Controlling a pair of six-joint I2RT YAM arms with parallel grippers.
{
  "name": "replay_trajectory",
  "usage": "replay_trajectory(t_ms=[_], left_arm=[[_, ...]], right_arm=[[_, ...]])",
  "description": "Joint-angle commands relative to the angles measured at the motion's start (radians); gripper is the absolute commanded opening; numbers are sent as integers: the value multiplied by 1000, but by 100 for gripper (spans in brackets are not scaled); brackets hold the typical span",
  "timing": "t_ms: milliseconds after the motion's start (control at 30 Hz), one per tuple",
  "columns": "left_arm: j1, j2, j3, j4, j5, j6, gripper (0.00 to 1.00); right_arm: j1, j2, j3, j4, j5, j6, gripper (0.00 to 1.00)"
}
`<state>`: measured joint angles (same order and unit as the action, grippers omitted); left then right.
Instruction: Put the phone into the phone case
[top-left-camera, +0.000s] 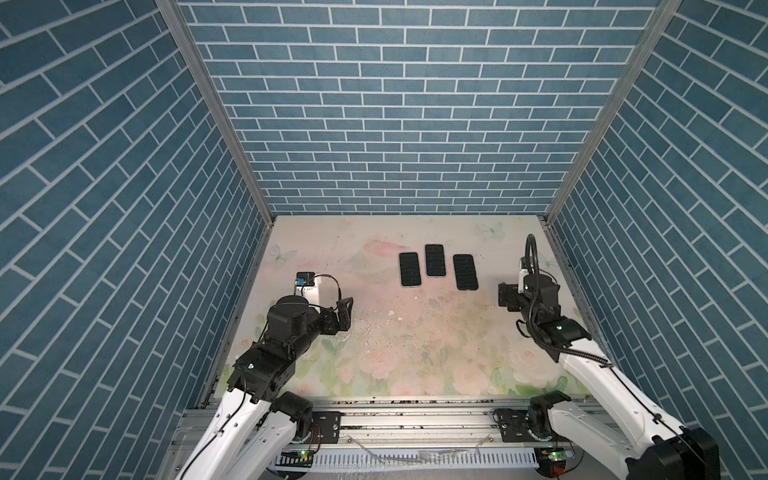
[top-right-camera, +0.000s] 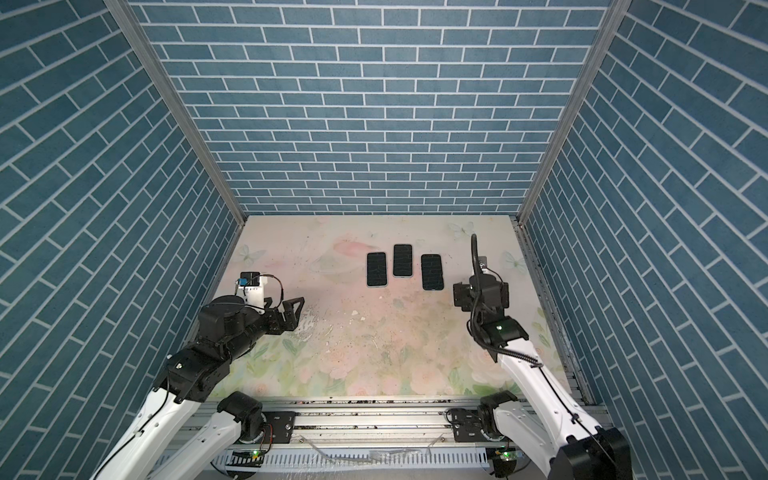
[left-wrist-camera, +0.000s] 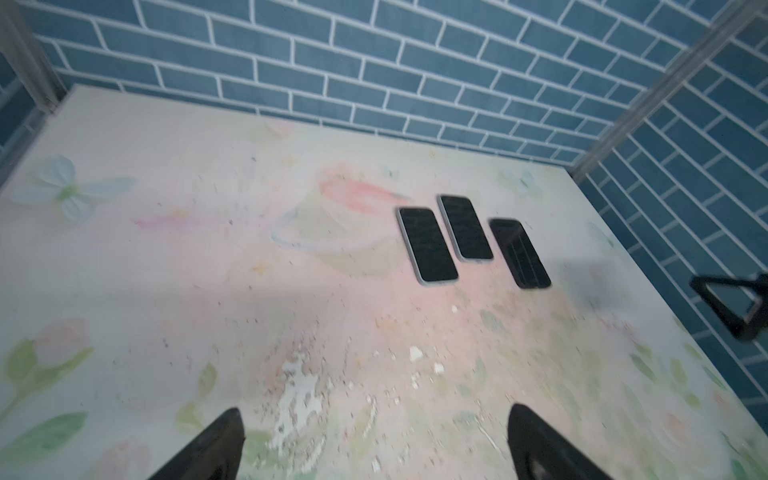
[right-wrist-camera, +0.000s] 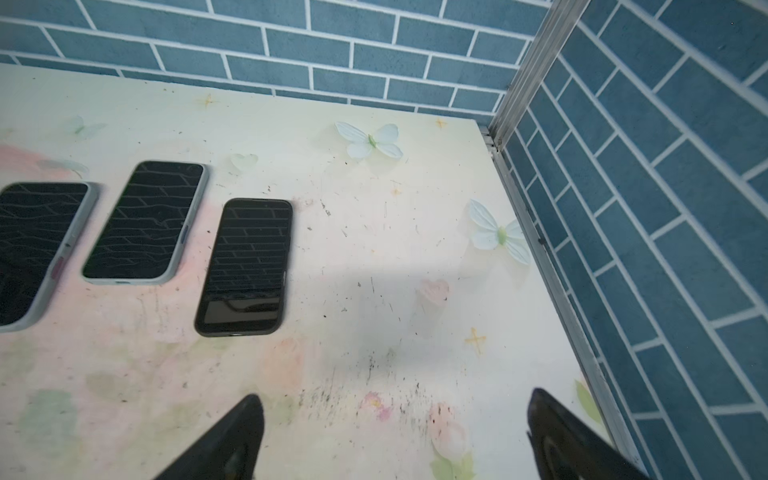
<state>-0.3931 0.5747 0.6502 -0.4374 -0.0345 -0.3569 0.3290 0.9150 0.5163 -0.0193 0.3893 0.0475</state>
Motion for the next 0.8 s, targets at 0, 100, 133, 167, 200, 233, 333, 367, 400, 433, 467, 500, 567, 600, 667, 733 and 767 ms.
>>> replay_trajectory(t_ms=[0, 100, 133, 167, 200, 233, 333, 367, 400, 433, 467, 500, 567, 600, 667, 733, 767], left_arm=[[2, -29, -140, 242, -243, 44, 100], [9, -29, -277, 466, -355, 132, 99], [13, -7, -314, 532, -388, 155, 100], [16, 22, -341, 587, -427, 176, 99], [19, 52, -361, 626, -452, 193, 99], [29, 98, -375, 661, -474, 197, 100], [41, 149, -374, 665, -523, 164, 99], [39, 155, -377, 681, -543, 163, 100], [39, 158, -384, 700, -560, 167, 99], [40, 156, -392, 722, -571, 180, 100], [40, 150, -400, 731, -581, 189, 100], [39, 139, -405, 730, -596, 182, 100], [39, 99, -429, 735, -611, 180, 100], [39, 81, -442, 746, -620, 180, 100], [35, 23, -465, 748, -629, 183, 100], [27, -24, -495, 773, -642, 213, 99], [24, -42, -533, 852, -644, 262, 100]], right_arm=[[-7, 24, -145, 461, -9, -108, 98], [-10, 187, -174, 625, 25, -145, 98], [-14, 261, -173, 687, 41, -168, 98], [-19, 331, -174, 761, 53, -188, 98], [-24, 399, -171, 816, 59, -212, 98], [-29, 460, -166, 860, 70, -230, 98], [-39, 573, -167, 978, 88, -263, 98], [-42, 584, -170, 996, 79, -271, 98], [-44, 591, -176, 1010, 66, -276, 98], [-47, 600, -186, 1044, 64, -281, 98], [-51, 601, -199, 1073, 80, -266, 98], [-65, 599, -220, 1110, 83, -247, 98], [-112, 599, -280, 1222, 69, -185, 98], [-131, 605, -299, 1265, 60, -162, 98], [-146, 623, -318, 1322, 57, -146, 98], [-146, 621, -320, 1321, 57, -143, 99], [-146, 622, -319, 1321, 56, -144, 98]])
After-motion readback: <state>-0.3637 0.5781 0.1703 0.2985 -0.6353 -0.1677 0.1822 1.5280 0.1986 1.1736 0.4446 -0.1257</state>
